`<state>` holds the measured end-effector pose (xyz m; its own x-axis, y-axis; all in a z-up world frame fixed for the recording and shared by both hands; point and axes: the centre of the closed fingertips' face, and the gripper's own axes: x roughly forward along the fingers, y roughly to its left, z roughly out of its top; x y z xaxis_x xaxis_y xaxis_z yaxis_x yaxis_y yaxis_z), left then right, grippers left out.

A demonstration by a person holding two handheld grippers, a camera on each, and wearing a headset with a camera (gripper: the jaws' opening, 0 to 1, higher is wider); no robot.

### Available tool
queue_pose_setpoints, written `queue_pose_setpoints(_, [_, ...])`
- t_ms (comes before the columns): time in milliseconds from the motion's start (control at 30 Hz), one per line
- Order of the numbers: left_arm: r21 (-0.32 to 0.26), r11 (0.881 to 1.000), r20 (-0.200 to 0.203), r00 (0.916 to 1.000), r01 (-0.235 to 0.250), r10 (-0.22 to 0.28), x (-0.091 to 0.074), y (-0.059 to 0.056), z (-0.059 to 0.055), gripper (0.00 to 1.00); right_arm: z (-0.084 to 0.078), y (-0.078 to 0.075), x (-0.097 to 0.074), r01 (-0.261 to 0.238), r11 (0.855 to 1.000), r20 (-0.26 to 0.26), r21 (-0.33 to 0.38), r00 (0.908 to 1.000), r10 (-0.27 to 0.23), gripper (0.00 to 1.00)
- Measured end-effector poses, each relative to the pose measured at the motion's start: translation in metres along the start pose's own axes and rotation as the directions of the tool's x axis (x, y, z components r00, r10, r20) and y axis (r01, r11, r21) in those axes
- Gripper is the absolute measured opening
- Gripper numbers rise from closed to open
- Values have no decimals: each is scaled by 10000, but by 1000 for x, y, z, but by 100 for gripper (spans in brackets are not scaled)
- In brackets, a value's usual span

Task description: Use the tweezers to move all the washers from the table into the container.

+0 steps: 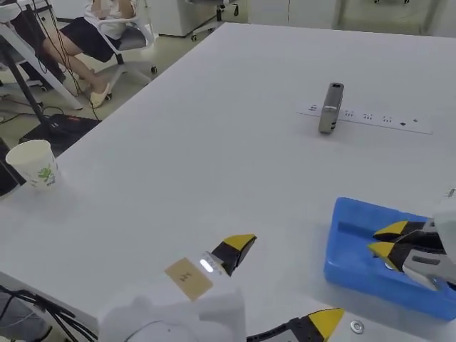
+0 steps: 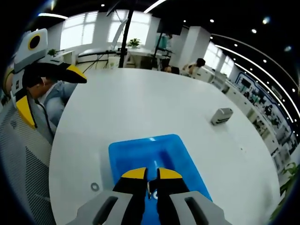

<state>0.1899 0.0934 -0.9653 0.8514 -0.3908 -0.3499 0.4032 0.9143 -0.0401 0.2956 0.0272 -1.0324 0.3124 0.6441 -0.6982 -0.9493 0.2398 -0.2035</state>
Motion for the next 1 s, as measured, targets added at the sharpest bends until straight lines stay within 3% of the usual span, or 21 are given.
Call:
queue_pose_setpoints(633, [32,10000,-49,10000,19,-19,0,-1,-1,66,-6,8,2,-389,9992,-181,81,9991,390,0])
queue_pose_setpoints(667, [33,10000,-56,10000,18,-18,0,-1,-1,66,-11,9,0,-397,9991,-432,152,9983,403,0])
queue_pose_setpoints(700, [39,10000,-60,10000,18,-17,0,0,-1,66,-7,7,2,-292,9995,-233,100,9993,294,0])
queue_pose_setpoints(733, [45,10000,-65,10000,20,-19,0,-1,-1,66,-10,4,2,-4,9999,-401,-149,9992,-2,0])
queue_pose_setpoints(1000, [23,10000,-43,10000,-9,10,0,0,-1,66,-16,-4,-3,243,9994,-338,232,9992,-235,0])
